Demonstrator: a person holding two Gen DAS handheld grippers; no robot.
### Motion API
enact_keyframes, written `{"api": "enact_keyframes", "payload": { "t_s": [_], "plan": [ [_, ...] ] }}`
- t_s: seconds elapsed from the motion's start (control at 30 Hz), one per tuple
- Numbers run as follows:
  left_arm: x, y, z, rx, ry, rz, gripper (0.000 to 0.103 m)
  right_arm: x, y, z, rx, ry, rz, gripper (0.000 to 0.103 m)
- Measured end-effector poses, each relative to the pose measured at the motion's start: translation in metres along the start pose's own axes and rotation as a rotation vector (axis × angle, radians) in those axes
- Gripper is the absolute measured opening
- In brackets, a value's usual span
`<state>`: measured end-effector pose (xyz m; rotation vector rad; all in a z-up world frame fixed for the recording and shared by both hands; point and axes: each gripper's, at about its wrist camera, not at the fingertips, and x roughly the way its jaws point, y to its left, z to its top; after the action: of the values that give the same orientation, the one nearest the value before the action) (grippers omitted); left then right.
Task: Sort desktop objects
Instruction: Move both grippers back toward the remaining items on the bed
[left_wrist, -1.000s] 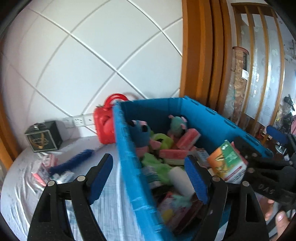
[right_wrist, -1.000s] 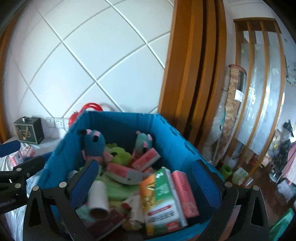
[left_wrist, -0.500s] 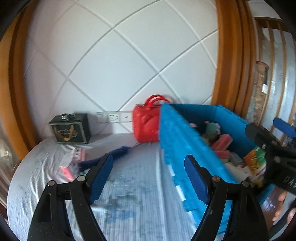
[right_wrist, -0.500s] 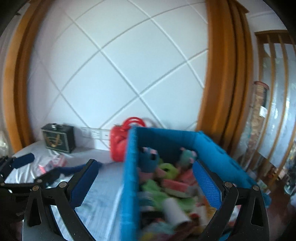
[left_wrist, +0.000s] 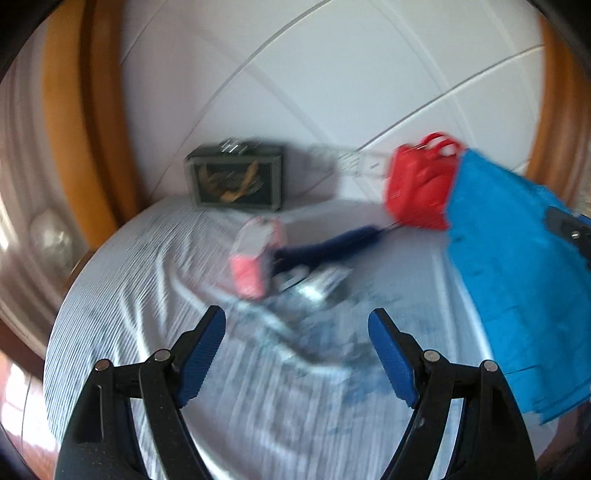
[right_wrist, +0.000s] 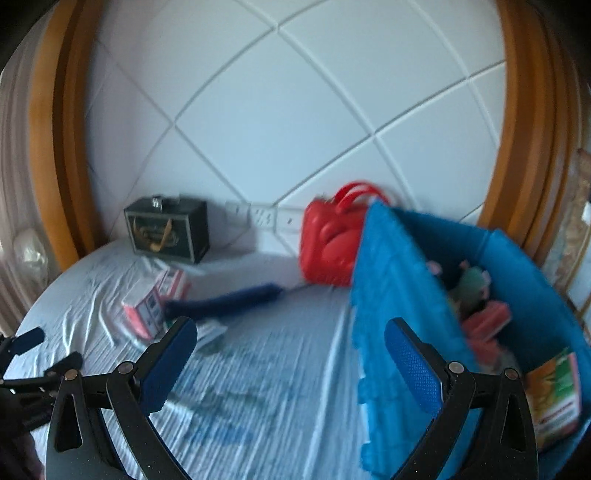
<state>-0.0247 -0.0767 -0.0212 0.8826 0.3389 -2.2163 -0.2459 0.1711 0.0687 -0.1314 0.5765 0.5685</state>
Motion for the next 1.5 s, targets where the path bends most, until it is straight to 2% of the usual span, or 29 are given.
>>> {"api": "enact_keyframes", "payload": {
  "t_s": [0.17,0.3,0.4,0.87,1.0,1.2,1.23,1.27,1.37,1.43,1.5],
  "plan": [
    [0.041,0.048,-0.015,-0.067,0.071,0.063,0.08,0.047,0.014,-0.003,0.004,0.087,0.046,0.103],
    [0.073,0.065,-0.023,-0.095,0.13,0.095,0.08,0.085,0.026,-0.005,-0.012,0.154,0.068,0.103],
    [0.1,0.071,-0.025,-0.106,0.176,0.119,0.08,0.115,0.035,-0.01,-0.041,0.199,0.06,0.103],
    [0.213,0.077,-0.011,-0.097,0.31,0.116,0.08,0.259,0.06,-0.05,-0.044,0.454,0.105,0.103],
    [0.221,0.073,0.012,-0.101,0.274,0.077,0.08,0.285,0.07,-0.057,-0.046,0.495,0.133,0.103],
    [0.229,0.061,0.074,-0.083,0.128,0.069,0.08,0.3,0.076,-0.059,-0.044,0.508,0.17,0.103],
    [0.235,0.061,0.08,-0.081,0.123,0.065,0.08,0.302,0.077,-0.059,-0.046,0.51,0.173,0.103],
    [0.249,0.062,0.084,-0.077,0.153,0.07,0.08,0.303,0.078,-0.06,-0.049,0.513,0.174,0.103],
    [0.275,0.072,0.077,-0.076,0.232,0.106,0.083,0.308,0.082,-0.061,-0.055,0.524,0.185,0.103],
    [0.267,0.09,0.069,-0.116,0.185,0.11,0.085,0.309,0.085,-0.061,-0.066,0.526,0.191,0.103],
    [0.255,0.113,0.062,-0.143,0.162,0.198,0.088,0.31,0.088,-0.062,-0.076,0.529,0.194,0.103]
  ]
}}
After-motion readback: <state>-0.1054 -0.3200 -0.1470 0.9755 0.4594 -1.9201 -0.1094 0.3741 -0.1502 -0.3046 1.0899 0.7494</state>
